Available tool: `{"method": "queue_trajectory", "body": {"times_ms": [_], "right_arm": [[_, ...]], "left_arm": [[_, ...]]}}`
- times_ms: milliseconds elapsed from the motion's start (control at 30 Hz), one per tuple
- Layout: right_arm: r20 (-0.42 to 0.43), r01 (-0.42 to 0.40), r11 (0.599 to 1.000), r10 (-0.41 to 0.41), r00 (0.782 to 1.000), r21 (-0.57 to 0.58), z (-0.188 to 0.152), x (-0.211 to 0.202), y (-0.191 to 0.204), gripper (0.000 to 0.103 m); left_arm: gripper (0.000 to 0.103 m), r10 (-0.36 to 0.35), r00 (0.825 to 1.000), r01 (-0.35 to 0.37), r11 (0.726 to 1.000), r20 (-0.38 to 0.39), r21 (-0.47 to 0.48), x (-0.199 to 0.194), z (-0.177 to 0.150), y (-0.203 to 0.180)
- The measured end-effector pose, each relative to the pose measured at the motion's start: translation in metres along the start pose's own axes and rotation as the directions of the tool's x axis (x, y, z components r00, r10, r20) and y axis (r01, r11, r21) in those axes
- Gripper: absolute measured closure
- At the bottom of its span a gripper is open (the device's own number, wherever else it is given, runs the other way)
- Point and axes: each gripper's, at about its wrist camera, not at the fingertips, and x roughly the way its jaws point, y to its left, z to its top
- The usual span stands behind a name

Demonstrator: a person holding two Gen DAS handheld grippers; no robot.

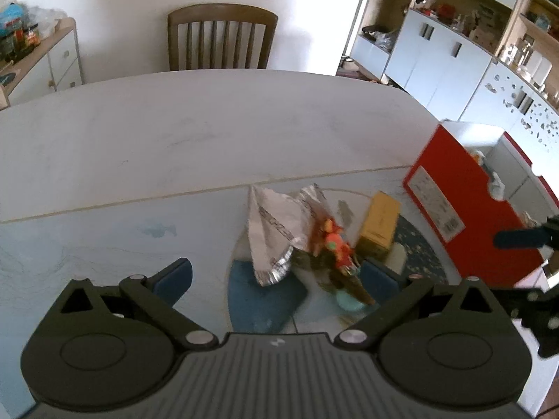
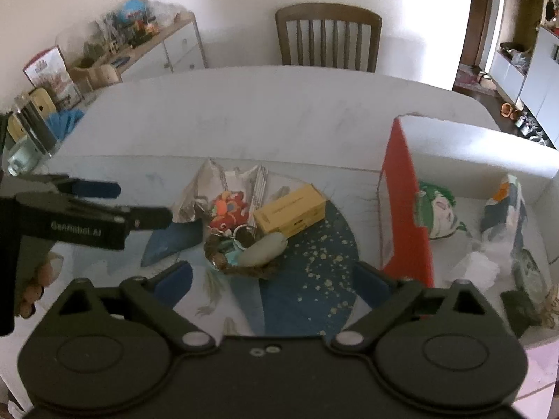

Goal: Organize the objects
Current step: 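Move both grippers back over the remaining items on the mat, then grasp the silver snack bag with the left gripper while the right grasps the pale green keychain charm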

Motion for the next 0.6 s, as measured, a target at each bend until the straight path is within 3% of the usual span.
{"method": "queue_trajectory", "body": {"times_ms": [600], "right_arm": [[-0.073,0.070,0.997,-0.068,0.995,0.020,0.013,0.054,0.004,0.020]], "left_arm": [[0.000,-0.015,0.999,0.017,0.999,-0.042,0.050,0.073,0.029,0.012]]}}
